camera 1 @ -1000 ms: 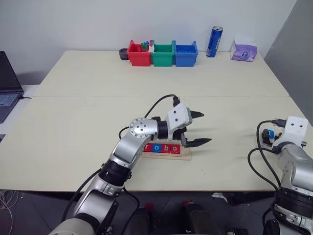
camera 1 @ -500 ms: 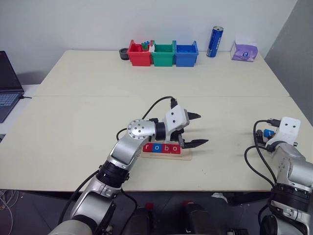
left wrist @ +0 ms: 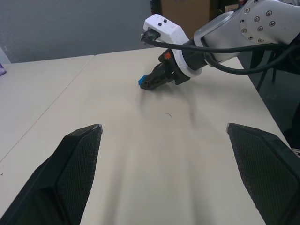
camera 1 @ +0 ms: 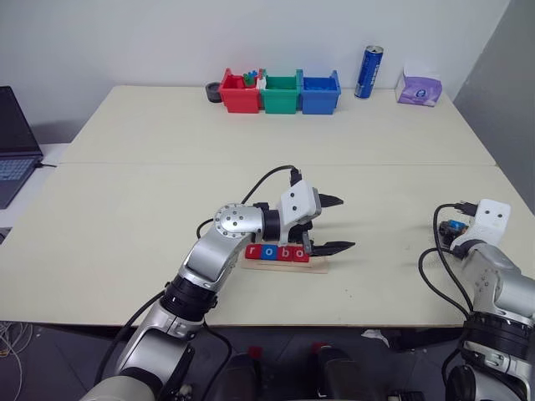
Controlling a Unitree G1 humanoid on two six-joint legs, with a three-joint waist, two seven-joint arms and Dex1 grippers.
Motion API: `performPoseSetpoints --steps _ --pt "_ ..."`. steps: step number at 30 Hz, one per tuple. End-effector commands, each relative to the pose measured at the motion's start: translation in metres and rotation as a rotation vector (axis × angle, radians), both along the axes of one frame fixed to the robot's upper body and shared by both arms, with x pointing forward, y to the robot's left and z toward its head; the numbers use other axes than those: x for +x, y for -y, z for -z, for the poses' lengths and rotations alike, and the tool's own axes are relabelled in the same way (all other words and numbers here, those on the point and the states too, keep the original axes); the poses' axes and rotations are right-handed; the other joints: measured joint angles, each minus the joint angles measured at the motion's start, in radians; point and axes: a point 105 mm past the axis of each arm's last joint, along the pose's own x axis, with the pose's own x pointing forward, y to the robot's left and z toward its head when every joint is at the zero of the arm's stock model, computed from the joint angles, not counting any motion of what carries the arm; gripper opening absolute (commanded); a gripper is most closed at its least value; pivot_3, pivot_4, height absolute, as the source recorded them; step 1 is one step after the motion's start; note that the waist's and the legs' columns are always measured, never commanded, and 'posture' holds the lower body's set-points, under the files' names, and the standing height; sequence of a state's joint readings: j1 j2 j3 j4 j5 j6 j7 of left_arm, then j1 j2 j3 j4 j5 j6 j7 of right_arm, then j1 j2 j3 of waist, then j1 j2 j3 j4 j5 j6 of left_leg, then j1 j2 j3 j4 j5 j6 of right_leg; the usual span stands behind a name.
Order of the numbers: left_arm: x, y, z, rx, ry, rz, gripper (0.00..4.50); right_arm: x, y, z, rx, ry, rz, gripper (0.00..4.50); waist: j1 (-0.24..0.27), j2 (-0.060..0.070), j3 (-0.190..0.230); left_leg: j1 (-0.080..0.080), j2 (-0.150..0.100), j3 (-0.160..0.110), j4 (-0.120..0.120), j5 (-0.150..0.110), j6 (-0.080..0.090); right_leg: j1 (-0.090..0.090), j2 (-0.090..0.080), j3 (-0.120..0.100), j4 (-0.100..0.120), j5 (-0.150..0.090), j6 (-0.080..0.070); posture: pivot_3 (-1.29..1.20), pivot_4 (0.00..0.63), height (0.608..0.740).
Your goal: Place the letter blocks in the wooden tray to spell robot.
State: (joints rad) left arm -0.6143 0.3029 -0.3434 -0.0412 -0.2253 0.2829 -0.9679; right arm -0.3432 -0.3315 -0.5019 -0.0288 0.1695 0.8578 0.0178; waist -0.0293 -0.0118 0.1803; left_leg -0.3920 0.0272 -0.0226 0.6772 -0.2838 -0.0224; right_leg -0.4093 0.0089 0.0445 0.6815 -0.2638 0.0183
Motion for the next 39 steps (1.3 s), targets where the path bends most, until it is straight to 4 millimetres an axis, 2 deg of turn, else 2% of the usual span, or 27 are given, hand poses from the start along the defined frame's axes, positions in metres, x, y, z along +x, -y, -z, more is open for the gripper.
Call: performPoseSetpoints --steps 1,4,8,12,17,21,25,30,33,36,39 --pt "-0.002 0.002 -0.015 -0.034 0.046 0.015 4.5 -0.003 0.0 0.001 -0.004 -0.006 0.004 1.46 0.001 0.0 0.0 0.0 0.0 0.0 0.0 0.0 0.0 0.0 0.0 0.0 0.0 0.0 0.0 0.0 0.15 0.74" --pt "-0.001 -0.001 -0.015 -0.03 0.048 0.015 4.5 -0.002 -0.012 0.0 -0.011 -0.019 -0.027 1.46 0.0 0.0 0.0 0.0 0.0 0.0 0.0 0.0 0.0 0.0 0.0 0.0 0.0 0.0 0.0 0.0 0.15 0.74" --pt "-0.01 -0.026 -0.009 0.017 0.048 0.04 4.5 -0.014 -0.071 -0.004 -0.004 -0.085 -0.21 1.46 -0.011 0.001 -0.001 0.0 0.002 -0.001 -0.001 0.0 0.0 -0.001 0.002 0.001 0.0 0.0 0.0 0.0 0.15 0.74" --pt "-0.024 -0.051 0.005 0.085 0.018 0.068 4.5 -0.04 -0.122 -0.002 0.057 -0.146 -0.348 1.46 -0.018 0.001 -0.001 0.001 0.004 -0.004 -0.004 0.0 0.0 -0.001 0.004 0.001 0.001 -0.002 -0.003 0.0 0.15 0.74" --pt "-0.033 -0.064 0.015 0.121 -0.005 0.052 4.5 -0.057 -0.152 -0.003 0.11 -0.201 -0.362 1.46 -0.015 0.001 -0.001 0.001 0.004 -0.004 -0.005 0.0 0.0 -0.001 0.003 0.0 0.0 -0.005 0.001 0.0 0.15 0.74" --pt "-0.034 -0.062 0.014 0.11 -0.007 0.04 4.5 -0.06 -0.163 -0.004 0.12 -0.208 -0.389 1.46 -0.006 0.001 -0.001 0.001 0.003 -0.004 -0.004 0.0 0.0 -0.001 0.002 0.0 0.0 -0.005 0.001 0.0 0.15 0.74" --pt "-0.035 -0.062 0.014 0.112 -0.007 0.036 4.5 -0.061 -0.163 -0.001 0.125 -0.219 -0.39 1.46 -0.004 0.001 -0.001 0.001 0.003 -0.003 -0.004 0.0 0.0 -0.001 0.002 0.0 0.0 -0.005 0.001 0.0 0.15 0.74" --pt "-0.034 -0.064 0.014 0.114 -0.009 0.028 4.5 -0.06 -0.172 -0.009 0.155 -0.178 -0.432 3.23 -0.004 0.001 -0.001 0.001 0.003 -0.003 -0.005 0.0 0.0 -0.001 0.002 0.0 0.0 -0.005 0.001 0.0 0.15 0.74" --pt "-0.034 -0.065 0.015 0.114 -0.007 0.025 4.5 -0.049 -0.167 -0.032 0.16 -0.081 -0.396 4.35 -0.005 0.001 -0.001 0.001 0.003 -0.003 -0.005 0.0 0.0 -0.001 0.002 0.0 0.0 -0.005 0.001 0.0 0.15 0.74" --pt "-0.031 -0.065 0.011 0.099 -0.007 0.009 4.5 -0.035 -0.158 -0.067 0.13 0.046 -0.357 4.47 -0.005 0.001 -0.001 0.001 0.002 -0.003 -0.005 0.0 0.0 -0.003 0.002 -0.001 0.0 -0.005 0.002 0.0 0.15 0.74" --pt "-0.029 -0.067 0.011 0.099 -0.007 0.006 4.5 -0.024 -0.153 -0.102 0.055 0.141 -0.404 4.47 -0.005 0.001 -0.001 0.001 0.002 -0.003 -0.005 0.0 0.0 -0.003 0.002 -0.001 -0.001 -0.005 0.002 0.0 0.15 0.74"
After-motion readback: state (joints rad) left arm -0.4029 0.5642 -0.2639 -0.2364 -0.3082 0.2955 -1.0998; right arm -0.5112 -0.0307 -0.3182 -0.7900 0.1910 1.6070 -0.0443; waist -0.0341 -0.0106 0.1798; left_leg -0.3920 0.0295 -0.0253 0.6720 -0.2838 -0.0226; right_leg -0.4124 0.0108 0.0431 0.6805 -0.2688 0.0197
